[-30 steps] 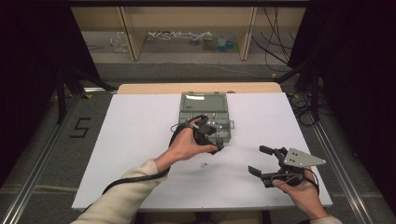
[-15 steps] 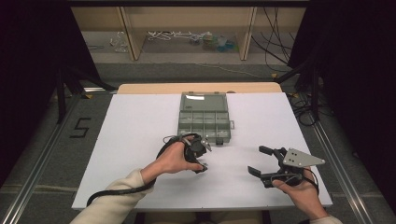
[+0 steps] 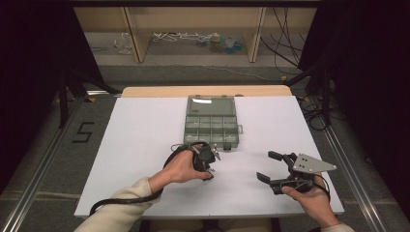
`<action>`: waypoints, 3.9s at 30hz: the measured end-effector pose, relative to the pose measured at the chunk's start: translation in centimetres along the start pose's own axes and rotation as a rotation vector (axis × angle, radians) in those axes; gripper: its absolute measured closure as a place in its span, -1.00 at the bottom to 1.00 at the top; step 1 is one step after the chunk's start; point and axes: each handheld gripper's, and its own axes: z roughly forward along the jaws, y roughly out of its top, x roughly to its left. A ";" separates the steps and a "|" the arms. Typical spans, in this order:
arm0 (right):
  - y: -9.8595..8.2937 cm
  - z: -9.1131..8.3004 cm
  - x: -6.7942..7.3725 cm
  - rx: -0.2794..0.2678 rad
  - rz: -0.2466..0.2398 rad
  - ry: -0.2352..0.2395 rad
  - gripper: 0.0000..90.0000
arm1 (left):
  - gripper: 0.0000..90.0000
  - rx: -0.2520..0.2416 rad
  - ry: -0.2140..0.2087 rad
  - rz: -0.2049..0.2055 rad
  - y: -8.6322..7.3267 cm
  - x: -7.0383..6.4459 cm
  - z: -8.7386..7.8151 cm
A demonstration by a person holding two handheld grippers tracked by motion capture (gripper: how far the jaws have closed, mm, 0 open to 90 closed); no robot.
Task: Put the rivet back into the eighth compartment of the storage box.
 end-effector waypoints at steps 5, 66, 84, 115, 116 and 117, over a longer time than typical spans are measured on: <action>0.0 0.1 0.0 -0.014 -0.003 -0.001 -0.65 | 0.60 0.007 -0.004 -0.006 0.1 -0.3 0.0; 0.0 -0.1 0.1 0.015 0.008 -0.004 -0.65 | 0.92 -0.234 0.001 -0.150 0.8 1.1 -2.8; 0.0 -0.2 0.0 0.018 0.009 -0.003 -0.65 | 0.92 -0.316 0.053 -0.127 3.7 2.7 -3.3; 0.1 -0.2 0.0 0.015 0.004 0.002 -0.65 | 0.89 -0.340 0.119 -0.180 7.4 6.3 -1.0; 0.0 -0.2 0.0 0.015 0.005 0.002 -0.65 | 0.85 -0.340 0.120 -0.177 7.4 6.3 -1.0; 0.0 -0.2 0.0 0.015 0.004 0.002 -0.65 | 0.80 -0.341 0.118 -0.171 7.3 6.3 -0.9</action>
